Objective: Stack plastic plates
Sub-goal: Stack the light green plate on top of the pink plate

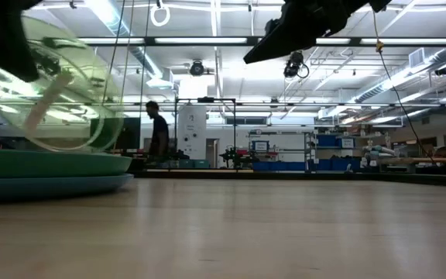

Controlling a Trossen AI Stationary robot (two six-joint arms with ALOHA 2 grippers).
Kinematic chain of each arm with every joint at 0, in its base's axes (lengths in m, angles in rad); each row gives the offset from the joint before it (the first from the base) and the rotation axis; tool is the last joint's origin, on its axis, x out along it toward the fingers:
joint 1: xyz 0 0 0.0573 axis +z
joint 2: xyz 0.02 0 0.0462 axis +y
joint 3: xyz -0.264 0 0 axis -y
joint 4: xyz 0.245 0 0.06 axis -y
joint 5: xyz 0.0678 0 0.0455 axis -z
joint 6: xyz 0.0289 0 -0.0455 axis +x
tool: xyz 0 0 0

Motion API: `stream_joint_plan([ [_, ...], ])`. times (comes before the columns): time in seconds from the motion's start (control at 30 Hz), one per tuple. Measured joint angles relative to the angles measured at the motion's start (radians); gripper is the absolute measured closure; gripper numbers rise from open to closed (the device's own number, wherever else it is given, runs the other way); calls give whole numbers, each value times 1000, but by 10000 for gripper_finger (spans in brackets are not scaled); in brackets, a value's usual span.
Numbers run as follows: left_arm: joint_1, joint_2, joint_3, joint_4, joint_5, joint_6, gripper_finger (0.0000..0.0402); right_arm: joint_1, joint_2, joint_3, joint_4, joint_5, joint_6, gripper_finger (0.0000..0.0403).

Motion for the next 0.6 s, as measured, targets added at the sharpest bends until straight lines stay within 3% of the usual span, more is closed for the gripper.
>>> stream_joint_plan([
  [0.3, -101, 0, 0, -213, 94, -292, 381, -28, 0, 0, -8, -21, 33, 215],
  [0.47, -113, 0, 0, -248, 192, -309, 381, -28, 1, 0, -9, -19, 74, 215],
  [0.6, -103, 0, 0, -241, 201, -309, 381, -26, 1, 0, -31, -18, 128, 215],
])
